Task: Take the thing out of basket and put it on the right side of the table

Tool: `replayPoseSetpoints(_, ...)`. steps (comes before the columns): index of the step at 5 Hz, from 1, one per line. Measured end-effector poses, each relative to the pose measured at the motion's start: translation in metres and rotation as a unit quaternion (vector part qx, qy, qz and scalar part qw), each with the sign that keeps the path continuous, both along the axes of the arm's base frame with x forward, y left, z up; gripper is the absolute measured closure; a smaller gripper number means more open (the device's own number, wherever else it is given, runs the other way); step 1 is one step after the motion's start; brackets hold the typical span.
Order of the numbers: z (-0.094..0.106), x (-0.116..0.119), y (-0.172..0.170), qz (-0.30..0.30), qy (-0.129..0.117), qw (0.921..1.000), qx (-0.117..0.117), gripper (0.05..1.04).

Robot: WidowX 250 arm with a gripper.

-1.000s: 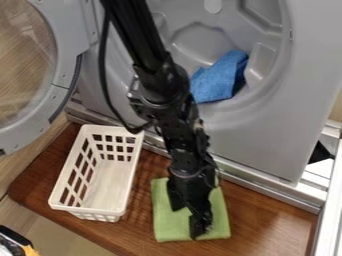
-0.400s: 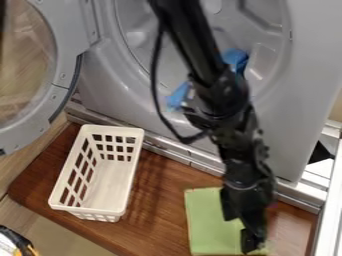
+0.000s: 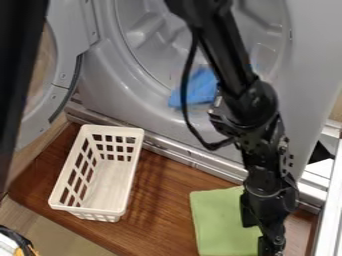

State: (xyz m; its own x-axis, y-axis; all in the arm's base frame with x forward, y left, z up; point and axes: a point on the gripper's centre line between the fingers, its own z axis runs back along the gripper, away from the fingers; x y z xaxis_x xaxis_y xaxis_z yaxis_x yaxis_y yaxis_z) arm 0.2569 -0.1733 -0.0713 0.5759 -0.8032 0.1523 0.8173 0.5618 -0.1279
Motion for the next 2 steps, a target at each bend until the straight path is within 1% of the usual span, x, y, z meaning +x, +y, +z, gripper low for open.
replayPoseSetpoints(2,-0.0016,-0.0005,-0.0091,-0.014,0.005,0.9999,-0.003,0.083)
